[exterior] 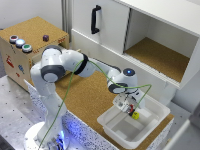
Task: Move to the white box, then store the pink object
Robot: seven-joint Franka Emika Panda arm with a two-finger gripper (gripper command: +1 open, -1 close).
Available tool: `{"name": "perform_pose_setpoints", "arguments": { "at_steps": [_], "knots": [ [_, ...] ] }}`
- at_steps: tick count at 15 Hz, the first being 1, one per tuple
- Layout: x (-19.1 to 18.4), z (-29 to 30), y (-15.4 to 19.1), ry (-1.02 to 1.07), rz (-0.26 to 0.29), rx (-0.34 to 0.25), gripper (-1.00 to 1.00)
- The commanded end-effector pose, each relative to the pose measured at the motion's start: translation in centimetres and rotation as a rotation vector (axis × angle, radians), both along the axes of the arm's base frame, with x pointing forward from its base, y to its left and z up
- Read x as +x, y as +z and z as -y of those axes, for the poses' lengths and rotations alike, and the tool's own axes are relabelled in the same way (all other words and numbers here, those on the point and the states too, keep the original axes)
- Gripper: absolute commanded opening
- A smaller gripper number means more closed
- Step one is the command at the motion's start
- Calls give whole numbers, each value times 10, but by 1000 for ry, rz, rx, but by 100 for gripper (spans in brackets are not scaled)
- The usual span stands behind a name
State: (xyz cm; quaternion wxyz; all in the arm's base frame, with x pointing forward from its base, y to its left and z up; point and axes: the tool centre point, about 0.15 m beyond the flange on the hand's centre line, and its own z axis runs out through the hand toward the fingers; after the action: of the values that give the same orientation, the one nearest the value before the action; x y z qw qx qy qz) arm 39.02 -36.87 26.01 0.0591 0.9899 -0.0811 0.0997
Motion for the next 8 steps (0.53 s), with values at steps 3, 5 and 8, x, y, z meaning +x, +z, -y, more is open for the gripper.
{"name": "perform_pose_setpoints", "arguments": {
  "at_steps": [3, 5, 8],
  "knots": [
    [-13, -27, 35, 81, 78, 71, 100],
    [-18, -50, 70, 111, 129, 36, 100],
    [-36, -78, 130, 87, 217, -163, 100]
  ]
}}
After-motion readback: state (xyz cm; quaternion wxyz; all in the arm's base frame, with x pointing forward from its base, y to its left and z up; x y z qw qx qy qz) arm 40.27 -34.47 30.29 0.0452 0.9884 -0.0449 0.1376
